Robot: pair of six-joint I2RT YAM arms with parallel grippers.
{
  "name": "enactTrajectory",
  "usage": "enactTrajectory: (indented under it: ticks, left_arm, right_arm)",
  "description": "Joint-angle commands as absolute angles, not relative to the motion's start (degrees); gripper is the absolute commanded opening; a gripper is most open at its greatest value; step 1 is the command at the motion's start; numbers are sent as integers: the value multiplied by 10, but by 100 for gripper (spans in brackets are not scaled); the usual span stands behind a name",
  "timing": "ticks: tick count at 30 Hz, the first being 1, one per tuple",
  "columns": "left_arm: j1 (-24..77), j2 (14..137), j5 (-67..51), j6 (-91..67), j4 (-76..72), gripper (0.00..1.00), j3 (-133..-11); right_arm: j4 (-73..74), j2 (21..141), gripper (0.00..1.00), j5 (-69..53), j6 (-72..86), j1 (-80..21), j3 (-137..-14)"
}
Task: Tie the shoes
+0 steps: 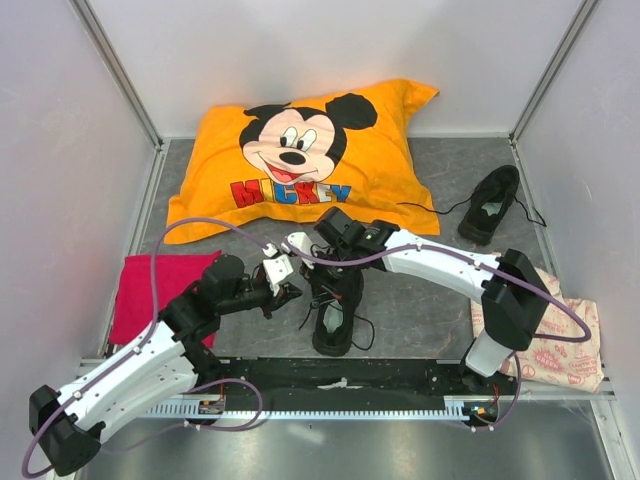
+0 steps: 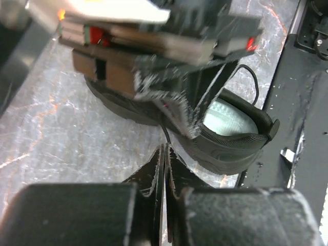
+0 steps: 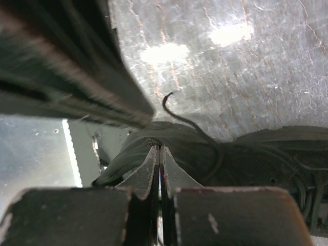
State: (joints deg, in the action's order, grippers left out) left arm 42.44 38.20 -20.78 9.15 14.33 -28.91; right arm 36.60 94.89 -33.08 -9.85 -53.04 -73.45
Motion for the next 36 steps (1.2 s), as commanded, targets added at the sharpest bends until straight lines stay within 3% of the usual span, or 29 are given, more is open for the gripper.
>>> enactTrajectory:
  ticks: [1,6,9,13,16,22,28,36]
  left_arm:
    - [419,370,-218,62,127,2,-278]
    - [417,364,-217,61,127,2,-272]
    - [416,360,-222,63,126,2,-272]
    - [416,356,-245,75,117,6,-273]
    - [416,359,-255,80,110,6,-275]
    - [416,359,-284,119,105,11,-280]
    - [416,359,-318,178,114,16,-291]
    - [416,377,-359,225,124,24,-302]
  right_arm:
    - [344,969,3,-297,-87,-533,-763]
    - [345,977,8,-293,-88,-534,-777]
    - [366,968,20,-296,-98,-534,-791]
    - [386,939,47,-291,-116,-534,-799]
    - [402,913,54,-275,-122,-534,-804]
    - [416,813,56,-258,-142,-513,-754]
    - [400,719,53,-262,-158,-482,-616]
    - [328,720,52,-282,-129,-479,-529]
